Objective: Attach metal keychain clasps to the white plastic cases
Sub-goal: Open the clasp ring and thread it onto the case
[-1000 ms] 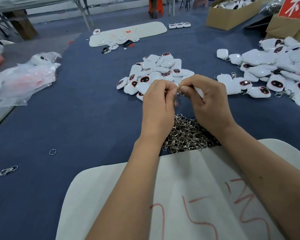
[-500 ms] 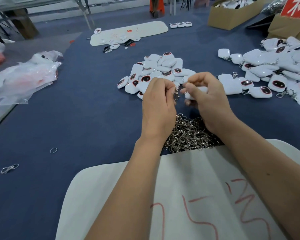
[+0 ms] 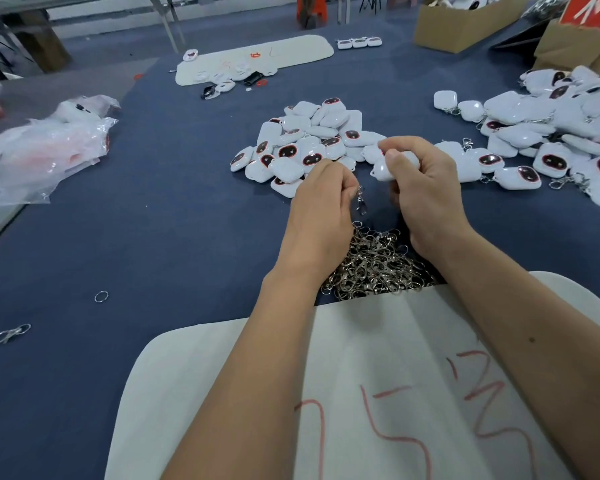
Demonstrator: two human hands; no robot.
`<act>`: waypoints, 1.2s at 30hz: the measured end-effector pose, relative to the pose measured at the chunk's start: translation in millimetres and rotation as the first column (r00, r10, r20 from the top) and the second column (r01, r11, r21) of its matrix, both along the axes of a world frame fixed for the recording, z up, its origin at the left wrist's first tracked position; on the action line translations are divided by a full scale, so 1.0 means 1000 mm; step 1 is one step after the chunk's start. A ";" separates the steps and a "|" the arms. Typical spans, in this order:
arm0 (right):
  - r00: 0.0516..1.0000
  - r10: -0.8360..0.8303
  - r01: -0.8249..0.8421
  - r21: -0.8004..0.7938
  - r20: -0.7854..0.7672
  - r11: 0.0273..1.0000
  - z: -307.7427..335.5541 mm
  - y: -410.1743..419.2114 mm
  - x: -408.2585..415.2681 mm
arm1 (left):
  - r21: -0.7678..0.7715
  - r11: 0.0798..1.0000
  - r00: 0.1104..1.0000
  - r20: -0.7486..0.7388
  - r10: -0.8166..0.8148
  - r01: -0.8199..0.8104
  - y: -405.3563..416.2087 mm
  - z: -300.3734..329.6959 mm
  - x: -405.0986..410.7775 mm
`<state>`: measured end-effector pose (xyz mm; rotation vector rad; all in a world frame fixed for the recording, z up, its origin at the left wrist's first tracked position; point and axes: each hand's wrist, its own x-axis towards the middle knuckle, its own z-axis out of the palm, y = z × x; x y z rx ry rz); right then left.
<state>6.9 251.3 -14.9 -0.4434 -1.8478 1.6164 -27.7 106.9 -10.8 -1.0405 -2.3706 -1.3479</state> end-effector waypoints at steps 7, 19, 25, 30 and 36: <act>0.992 0.090 -0.095 0.067 0.085 0.993 0.001 -0.002 -0.001 | -0.034 0.996 0.996 -0.008 -0.084 0.084 0.001 0.001 0.004; 0.995 0.055 -0.066 0.131 0.086 0.989 0.002 -0.003 0.000 | -0.062 0.996 0.998 -0.005 -0.062 0.062 0.001 0.001 0.006; 0.995 0.003 -0.030 0.265 0.102 0.964 0.003 -0.005 0.002 | -0.094 0.995 0.999 -0.018 -0.036 0.035 0.002 -0.001 0.006; 0.992 -0.044 -0.001 0.352 0.122 0.936 0.002 -0.007 0.003 | -0.170 0.985 1.000 -0.030 0.004 -0.009 0.003 -0.004 0.005; 0.995 0.053 -0.058 0.063 0.079 0.996 0.005 -0.006 0.004 | -0.012 1.000 1.000 -0.007 0.015 -0.015 0.005 -0.002 0.003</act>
